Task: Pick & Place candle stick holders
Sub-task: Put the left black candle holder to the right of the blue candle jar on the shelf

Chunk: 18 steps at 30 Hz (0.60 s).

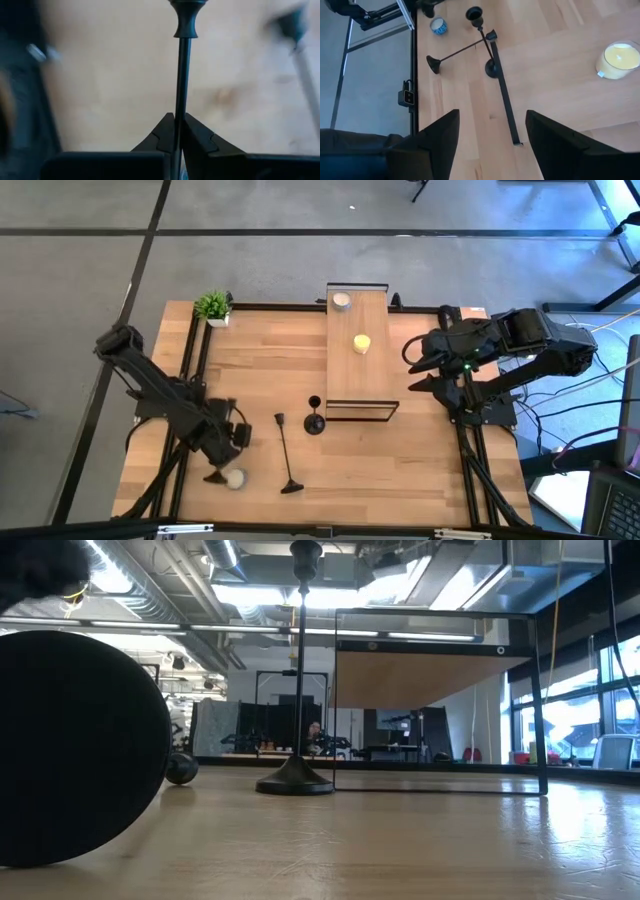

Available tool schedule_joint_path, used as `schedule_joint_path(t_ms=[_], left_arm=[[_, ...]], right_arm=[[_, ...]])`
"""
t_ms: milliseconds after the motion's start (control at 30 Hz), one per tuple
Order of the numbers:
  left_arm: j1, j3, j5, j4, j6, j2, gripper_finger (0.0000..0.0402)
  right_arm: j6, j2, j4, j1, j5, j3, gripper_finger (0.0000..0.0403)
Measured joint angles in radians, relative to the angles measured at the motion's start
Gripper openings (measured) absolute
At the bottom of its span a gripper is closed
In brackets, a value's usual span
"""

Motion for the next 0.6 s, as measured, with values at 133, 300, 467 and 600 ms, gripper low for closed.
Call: schedule_joint_path(t_ms=[133, 300, 467, 600], left_arm=[[0.033, 0.141, -0.165, -0.231, 0.011, -0.018, 0.0012], [0.094, 0.314, -0.479, -0.390, 0.052, -0.018, 0.0012], [0.172, 0.431, -0.852, -0.391, 0.134, -0.018, 0.0012], [0.271, 0.497, -0.998, -0.291, 0.346, -0.016, 0.0012]], right_arm=[[0.001, 0.000, 0.022, 0.000, 0.000, 0.000, 0.0231], [0.001, -0.002, 0.049, 0.000, -0.006, 0.000, 0.0231], [-0.003, -0.003, 0.095, 0.000, -0.006, 0.000, 0.0231], [-0.012, -0.003, 0.139, 0.000, 0.045, 0.000, 0.0231]])
